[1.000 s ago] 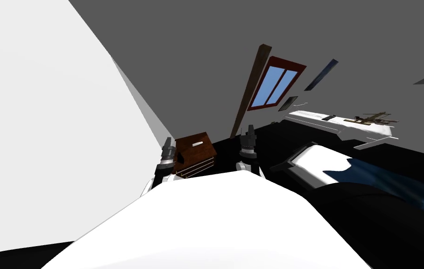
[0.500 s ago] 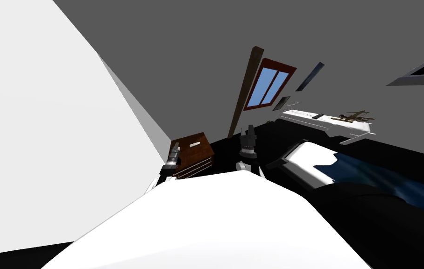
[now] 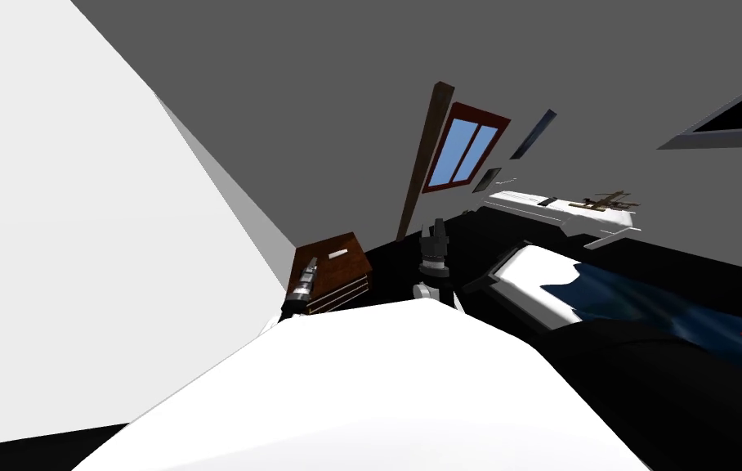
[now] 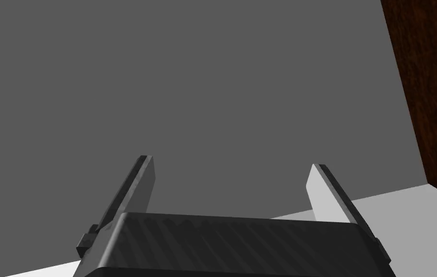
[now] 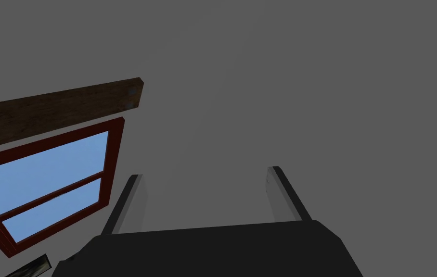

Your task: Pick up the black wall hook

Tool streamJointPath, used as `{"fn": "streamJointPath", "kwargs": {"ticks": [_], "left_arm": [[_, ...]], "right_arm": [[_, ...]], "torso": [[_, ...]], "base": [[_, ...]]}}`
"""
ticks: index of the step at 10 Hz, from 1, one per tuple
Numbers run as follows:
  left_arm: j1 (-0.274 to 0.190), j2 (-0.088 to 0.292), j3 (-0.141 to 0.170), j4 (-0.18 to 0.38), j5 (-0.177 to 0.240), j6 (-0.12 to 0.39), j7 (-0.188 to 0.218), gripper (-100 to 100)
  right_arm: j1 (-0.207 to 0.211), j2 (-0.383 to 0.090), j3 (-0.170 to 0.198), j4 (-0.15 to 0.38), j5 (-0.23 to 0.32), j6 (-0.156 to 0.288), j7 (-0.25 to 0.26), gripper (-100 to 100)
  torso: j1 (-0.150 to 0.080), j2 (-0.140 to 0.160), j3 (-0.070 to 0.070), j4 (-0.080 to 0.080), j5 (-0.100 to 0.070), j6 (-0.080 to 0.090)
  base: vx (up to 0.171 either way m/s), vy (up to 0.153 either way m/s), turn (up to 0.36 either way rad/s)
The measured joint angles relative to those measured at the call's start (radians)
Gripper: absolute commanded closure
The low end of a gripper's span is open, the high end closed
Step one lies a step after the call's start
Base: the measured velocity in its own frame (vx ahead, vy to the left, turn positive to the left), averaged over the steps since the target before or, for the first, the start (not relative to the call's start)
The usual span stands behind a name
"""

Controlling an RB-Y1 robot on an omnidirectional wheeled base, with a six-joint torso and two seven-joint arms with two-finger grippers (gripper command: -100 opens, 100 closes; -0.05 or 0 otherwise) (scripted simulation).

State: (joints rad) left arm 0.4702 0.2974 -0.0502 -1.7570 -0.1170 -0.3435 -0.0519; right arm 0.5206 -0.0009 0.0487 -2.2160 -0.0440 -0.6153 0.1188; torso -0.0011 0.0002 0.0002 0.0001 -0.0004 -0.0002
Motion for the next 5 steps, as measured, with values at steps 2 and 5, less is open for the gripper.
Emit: {"fn": "streamJointPath", "kwargs": {"ticks": [2, 5], "left_arm": [[-0.018, 0.054, -0.002, 0.068, -0.001, 0.033, 0.002, -100], [-0.019, 0.084, -0.019, 0.162, -0.020, 0.059, -0.024, -100]], "right_arm": [[0.000, 0.000, 0.000, 0.000, 0.000, 0.000, 0.000, 0], [0.000, 0.000, 0.000, 0.000, 0.000, 0.000, 0.000, 0]], "torso": [[-0.002, 0.000, 0.000, 0.000, 0.000, 0.000], [-0.001, 0.000, 0.000, 0.000, 0.000, 0.000]], "base": [[0.000, -0.044, -0.071], [0.000, -0.033, -0.075]]}}
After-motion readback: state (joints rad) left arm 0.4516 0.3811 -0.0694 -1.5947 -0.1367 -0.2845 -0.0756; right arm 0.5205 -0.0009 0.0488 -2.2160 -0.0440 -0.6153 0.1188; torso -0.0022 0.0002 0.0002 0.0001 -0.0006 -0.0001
